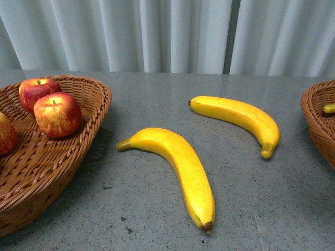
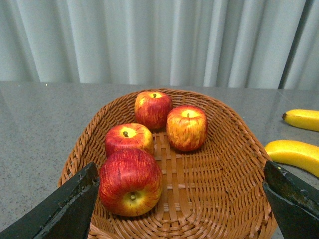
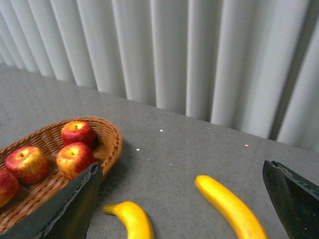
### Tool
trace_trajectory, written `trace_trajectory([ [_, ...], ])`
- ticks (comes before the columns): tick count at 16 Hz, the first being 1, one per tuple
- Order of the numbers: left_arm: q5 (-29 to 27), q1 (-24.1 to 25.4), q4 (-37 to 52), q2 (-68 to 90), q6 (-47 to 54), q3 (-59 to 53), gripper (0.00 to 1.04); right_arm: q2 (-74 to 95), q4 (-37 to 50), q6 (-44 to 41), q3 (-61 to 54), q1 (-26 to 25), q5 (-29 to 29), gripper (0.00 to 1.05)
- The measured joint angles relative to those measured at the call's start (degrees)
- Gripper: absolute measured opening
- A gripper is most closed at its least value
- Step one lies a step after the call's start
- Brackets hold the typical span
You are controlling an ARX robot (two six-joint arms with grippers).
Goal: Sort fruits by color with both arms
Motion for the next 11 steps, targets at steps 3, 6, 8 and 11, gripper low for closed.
trace_trajectory([
  [3, 0.00, 0.00, 0.00, 0.00, 0.00, 0.00, 0.98, 19.02, -6.64, -0.96, 18.03, 9.05, 3.80, 0.98],
  [6, 0.02, 0.00, 0.00, 0.00, 0.00, 0.00, 0.98, 30.53, -13.49, -2.95, 29.07, 13.53, 5.79, 0.98],
  [8, 0.00, 0.00, 0.00, 0.00, 0.00, 0.00, 0.98, 34.53, -19.30, -4.22, 32.41, 12.09, 7.74, 0.98],
  [11, 0.02, 0.00, 0.00, 0.00, 0.00, 0.00, 0.98, 35.63, -35.34, -6.01, 31.56, 5.90, 6.56, 0.98],
])
